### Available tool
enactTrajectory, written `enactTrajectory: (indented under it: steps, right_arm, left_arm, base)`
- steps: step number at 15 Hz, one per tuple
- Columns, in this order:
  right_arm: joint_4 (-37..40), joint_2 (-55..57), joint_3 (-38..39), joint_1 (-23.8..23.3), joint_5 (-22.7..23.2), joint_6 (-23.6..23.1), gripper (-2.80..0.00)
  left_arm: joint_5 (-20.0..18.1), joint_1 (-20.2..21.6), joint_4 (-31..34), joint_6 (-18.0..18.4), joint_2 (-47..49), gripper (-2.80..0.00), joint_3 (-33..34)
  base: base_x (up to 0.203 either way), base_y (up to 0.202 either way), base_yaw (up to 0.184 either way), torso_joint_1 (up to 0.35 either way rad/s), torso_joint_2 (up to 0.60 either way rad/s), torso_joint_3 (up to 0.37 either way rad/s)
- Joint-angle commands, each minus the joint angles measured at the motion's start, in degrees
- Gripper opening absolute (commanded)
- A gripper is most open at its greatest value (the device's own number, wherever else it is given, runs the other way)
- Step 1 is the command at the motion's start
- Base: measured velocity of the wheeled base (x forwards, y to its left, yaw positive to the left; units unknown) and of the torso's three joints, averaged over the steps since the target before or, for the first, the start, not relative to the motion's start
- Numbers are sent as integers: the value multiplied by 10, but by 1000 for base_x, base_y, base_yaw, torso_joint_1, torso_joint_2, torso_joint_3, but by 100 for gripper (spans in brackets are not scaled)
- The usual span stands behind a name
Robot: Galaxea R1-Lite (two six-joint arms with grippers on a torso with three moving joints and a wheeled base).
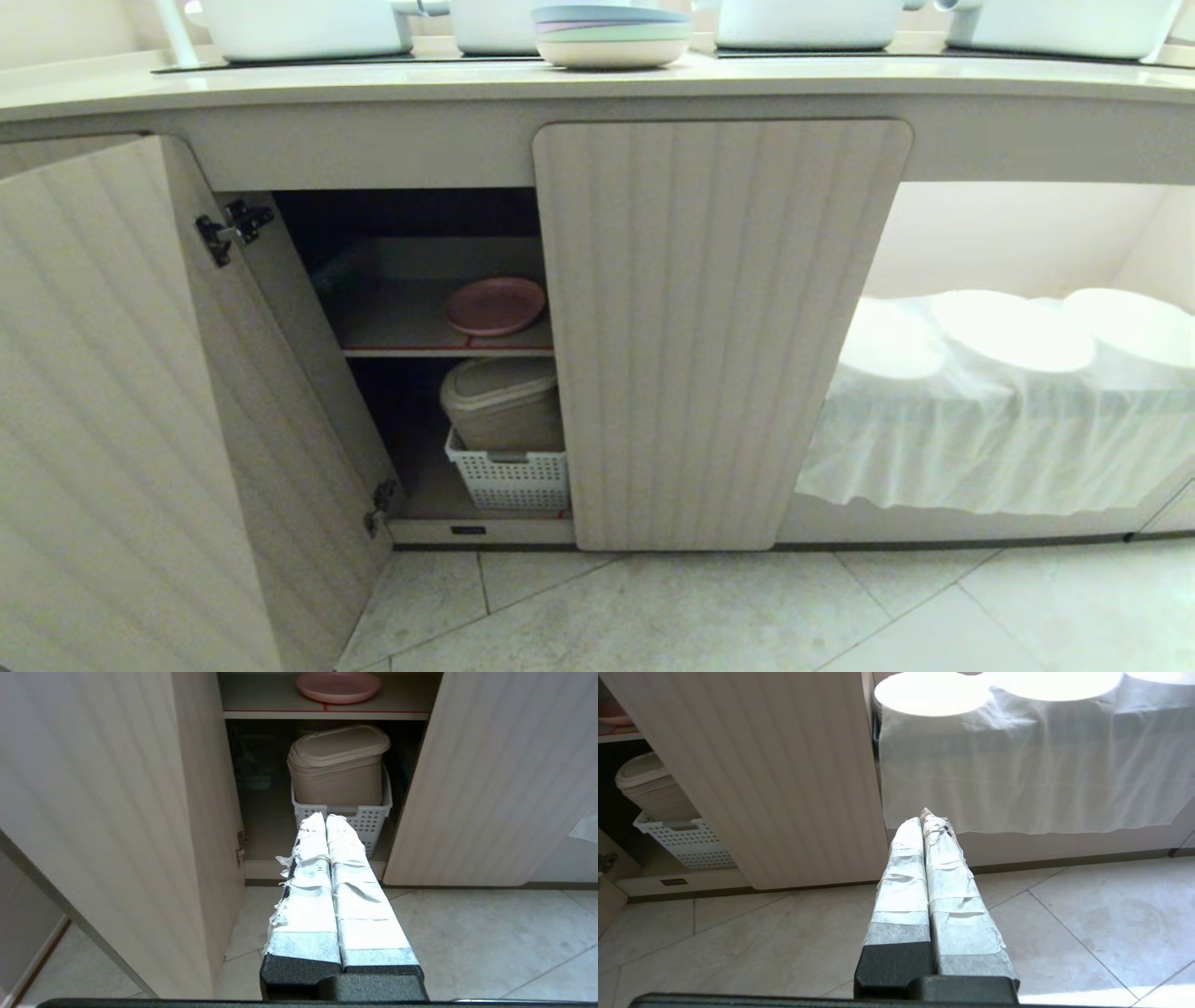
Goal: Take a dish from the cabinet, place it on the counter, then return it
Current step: Take the plate from the cabinet
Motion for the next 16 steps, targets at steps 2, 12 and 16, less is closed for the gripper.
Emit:
enactTrajectory:
  steps: [2, 12, 16]
  right_arm:
    - [0, 0, 0, 0, 0, 0, -280]
    - [0, 0, 0, 0, 0, 0, -280]
    - [0, 0, 0, 0, 0, 1, -280]
  left_arm:
    - [1, 0, 0, 0, 0, -280, 0]
    - [1, 0, 0, 0, 0, -280, 0]
    - [-4, 0, 1, 37, 0, -280, 0]
  base:
    - [0, 0, 0, 0, 0, 0]
    - [0, 0, 0, 0, 0, 0]
    - [86, 0, 0, 2, 2, 0]
